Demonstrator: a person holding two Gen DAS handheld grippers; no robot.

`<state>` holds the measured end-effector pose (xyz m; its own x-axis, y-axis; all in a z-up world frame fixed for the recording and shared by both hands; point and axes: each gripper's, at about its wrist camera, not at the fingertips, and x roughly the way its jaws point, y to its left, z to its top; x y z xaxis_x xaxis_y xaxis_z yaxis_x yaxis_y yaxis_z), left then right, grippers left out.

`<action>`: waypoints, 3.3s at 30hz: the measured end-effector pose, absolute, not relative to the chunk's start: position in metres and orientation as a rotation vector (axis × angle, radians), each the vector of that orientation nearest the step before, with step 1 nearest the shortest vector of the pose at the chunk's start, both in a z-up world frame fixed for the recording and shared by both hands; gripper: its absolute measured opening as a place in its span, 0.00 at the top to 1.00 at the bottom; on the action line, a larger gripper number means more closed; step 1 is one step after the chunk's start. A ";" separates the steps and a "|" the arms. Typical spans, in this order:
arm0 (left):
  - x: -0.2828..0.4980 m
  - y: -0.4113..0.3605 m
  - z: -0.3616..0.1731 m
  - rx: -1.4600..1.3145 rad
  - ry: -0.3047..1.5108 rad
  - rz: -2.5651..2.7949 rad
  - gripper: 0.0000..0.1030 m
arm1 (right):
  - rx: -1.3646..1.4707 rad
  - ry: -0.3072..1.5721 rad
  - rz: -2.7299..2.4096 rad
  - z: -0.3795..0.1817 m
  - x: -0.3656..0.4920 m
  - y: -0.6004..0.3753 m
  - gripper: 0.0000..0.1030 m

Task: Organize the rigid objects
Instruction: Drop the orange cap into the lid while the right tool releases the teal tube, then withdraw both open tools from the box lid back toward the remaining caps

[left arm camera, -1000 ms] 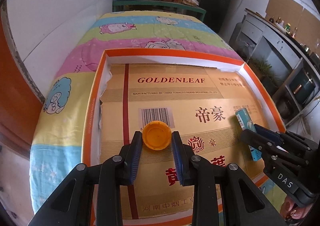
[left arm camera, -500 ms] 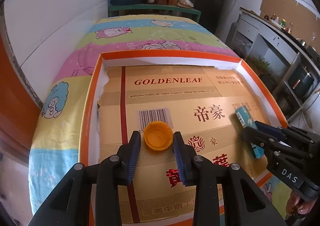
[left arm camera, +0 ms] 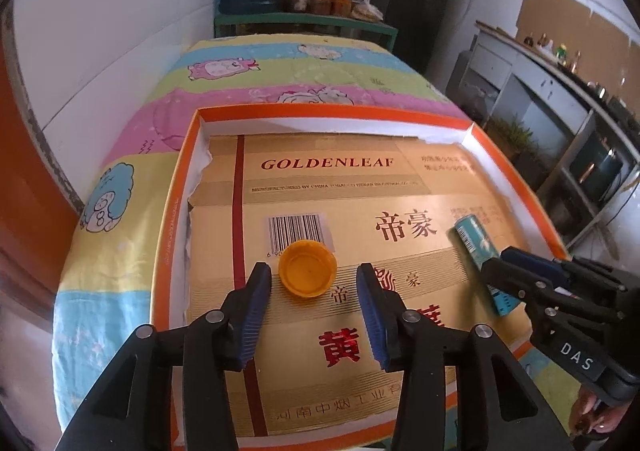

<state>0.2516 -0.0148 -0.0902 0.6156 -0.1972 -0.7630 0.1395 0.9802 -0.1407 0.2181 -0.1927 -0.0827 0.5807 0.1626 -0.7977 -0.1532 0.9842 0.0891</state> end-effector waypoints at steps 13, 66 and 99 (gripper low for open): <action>0.223 -0.005 -0.061 -0.085 0.819 -0.126 0.56 | 0.009 0.908 0.173 -0.072 0.198 -0.194 0.78; 0.040 0.039 0.032 -0.122 0.572 -0.110 0.45 | -0.089 0.705 0.227 0.012 0.038 -0.173 0.31; -0.011 0.007 -0.089 0.077 0.810 -0.346 0.45 | -0.220 0.950 0.366 -0.090 -0.006 -0.167 0.31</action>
